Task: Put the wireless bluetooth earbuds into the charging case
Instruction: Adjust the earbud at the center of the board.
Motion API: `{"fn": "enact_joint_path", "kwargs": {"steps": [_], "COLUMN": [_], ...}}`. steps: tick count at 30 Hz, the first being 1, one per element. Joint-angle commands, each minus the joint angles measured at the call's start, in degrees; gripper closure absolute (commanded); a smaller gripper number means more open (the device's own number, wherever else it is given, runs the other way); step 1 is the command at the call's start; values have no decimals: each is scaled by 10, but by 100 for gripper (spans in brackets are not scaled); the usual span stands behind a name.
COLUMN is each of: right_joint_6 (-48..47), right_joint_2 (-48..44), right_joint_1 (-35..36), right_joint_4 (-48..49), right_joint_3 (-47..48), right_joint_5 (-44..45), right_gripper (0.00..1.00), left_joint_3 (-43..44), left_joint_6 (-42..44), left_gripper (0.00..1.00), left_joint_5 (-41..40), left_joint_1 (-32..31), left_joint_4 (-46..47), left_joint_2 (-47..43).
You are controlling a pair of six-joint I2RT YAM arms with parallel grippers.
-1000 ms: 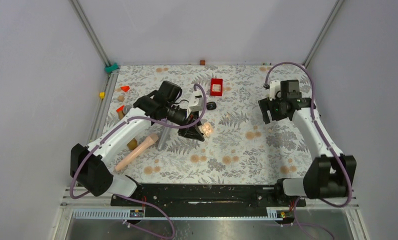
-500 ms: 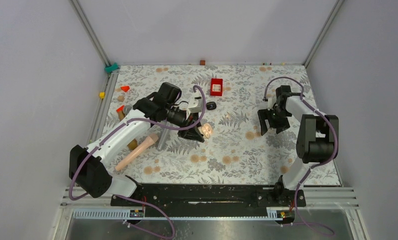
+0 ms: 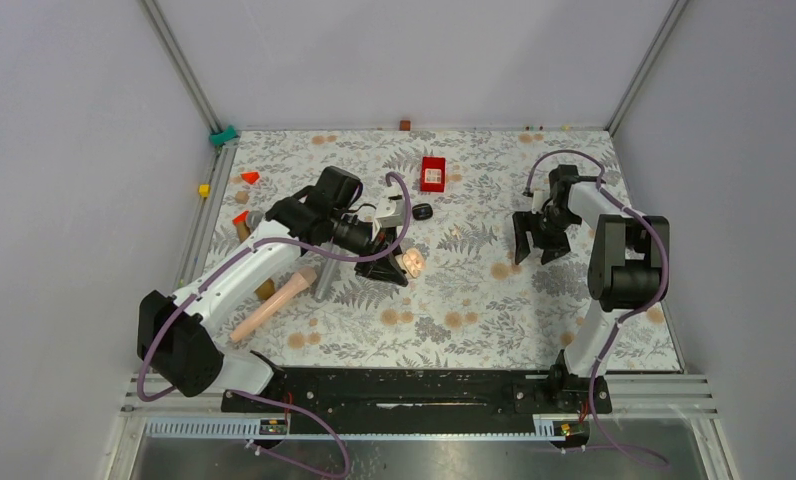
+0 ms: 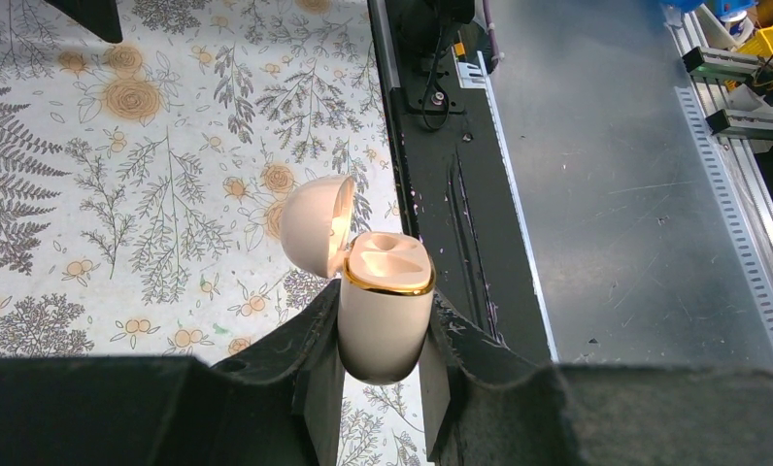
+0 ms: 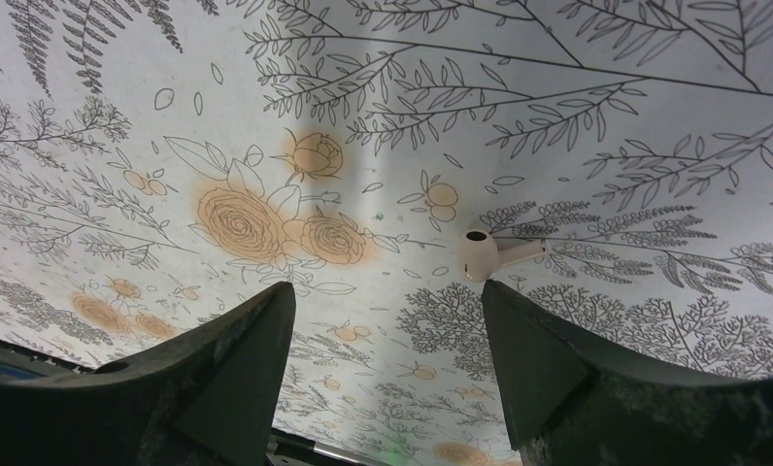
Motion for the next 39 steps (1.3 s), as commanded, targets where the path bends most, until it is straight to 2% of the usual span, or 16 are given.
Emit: {"fn": "enact_joint_path", "kwargs": {"steps": [1, 13, 21, 26, 39], "right_joint_6": [17, 15, 2, -3, 2], "right_joint_2": [16, 0, -20, 0, 50], "right_joint_1": [-3, -3, -3, -3, -3], "right_joint_4": [-26, -23, -32, -25, -31], "right_joint_3": [27, 67, 50, 36, 71], "right_joint_5": [-26, -75, 33, 33, 23], "right_gripper": [22, 23, 24, 23, 23], "left_joint_3": [0, -3, -6, -5, -8], "left_joint_6": [12, 17, 20, 20, 22], "left_gripper": [100, 100, 100, 100, 100], "left_joint_5": [7, 6, 6, 9, 7], "left_joint_1": [2, 2, 1, 2, 2], "left_joint_4": [20, 20, 20, 20, 20], "left_joint_2": [-20, -14, -15, -13, -17]}}
